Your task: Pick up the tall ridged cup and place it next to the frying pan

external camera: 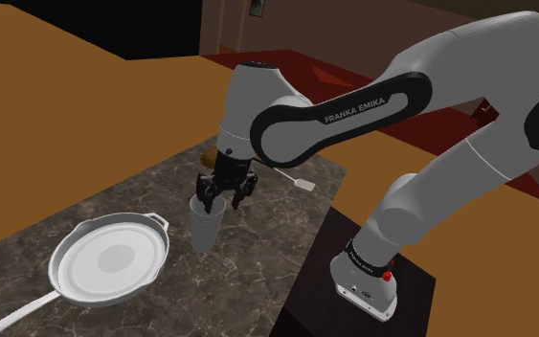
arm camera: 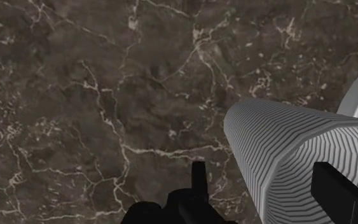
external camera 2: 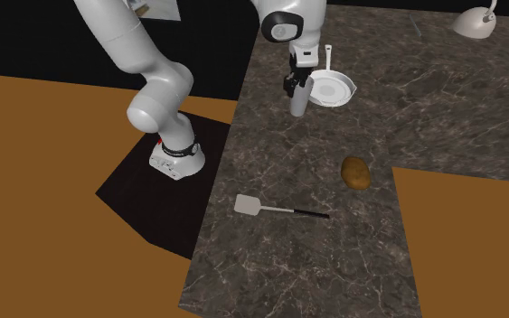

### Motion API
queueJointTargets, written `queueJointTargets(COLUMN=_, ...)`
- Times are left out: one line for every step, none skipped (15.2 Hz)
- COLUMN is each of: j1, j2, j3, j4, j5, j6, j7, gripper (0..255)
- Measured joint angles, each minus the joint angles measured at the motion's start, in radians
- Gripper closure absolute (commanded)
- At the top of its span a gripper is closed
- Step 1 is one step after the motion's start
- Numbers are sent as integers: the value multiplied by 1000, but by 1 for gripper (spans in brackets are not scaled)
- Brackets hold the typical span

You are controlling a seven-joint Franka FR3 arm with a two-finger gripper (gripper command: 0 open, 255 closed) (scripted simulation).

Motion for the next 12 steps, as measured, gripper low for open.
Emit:
queueJointTargets(j1=0, j2=0, j3=0, j4=0, j5=0, j6=0, j7=0, gripper=0)
queueJointTargets(j1=0, j2=0, j3=0, j4=0, j5=0, j6=0, j7=0, gripper=0)
queueJointTargets(j1=0, j2=0, j3=0, j4=0, j5=0, j6=0, j7=0, gripper=0)
queueJointTargets(j1=0, j2=0, j3=0, j4=0, j5=0, j6=0, j7=0, gripper=0)
queueJointTargets(j1=2, j2=-14, j3=-7, j4=7, j5=3, j6=-19, j7=-4, gripper=0)
queueJointTargets(j1=1, j2=-30, j3=-19, j4=24, j5=3, j6=-53, j7=-10, gripper=0)
queueJointTargets(j1=5, j2=-51, j3=-27, j4=35, j5=8, j6=-83, j7=-11, gripper=0)
queueJointTargets(j1=4, j2=-61, j3=-34, j4=55, j5=6, j6=-113, j7=-11, gripper=0)
queueJointTargets(j1=5, j2=-70, j3=-39, j4=63, j5=6, j6=-130, j7=-12, gripper=0)
queueJointTargets(j1=5, j2=-75, j3=-42, j4=66, j5=7, j6=-139, j7=-13, gripper=0)
queueJointTargets(j1=5, j2=-76, j3=-43, j4=68, j5=7, j6=-142, j7=-14, gripper=0)
queueJointTargets(j1=5, j2=-78, j3=-44, j4=69, j5=7, j6=-144, j7=-15, gripper=0)
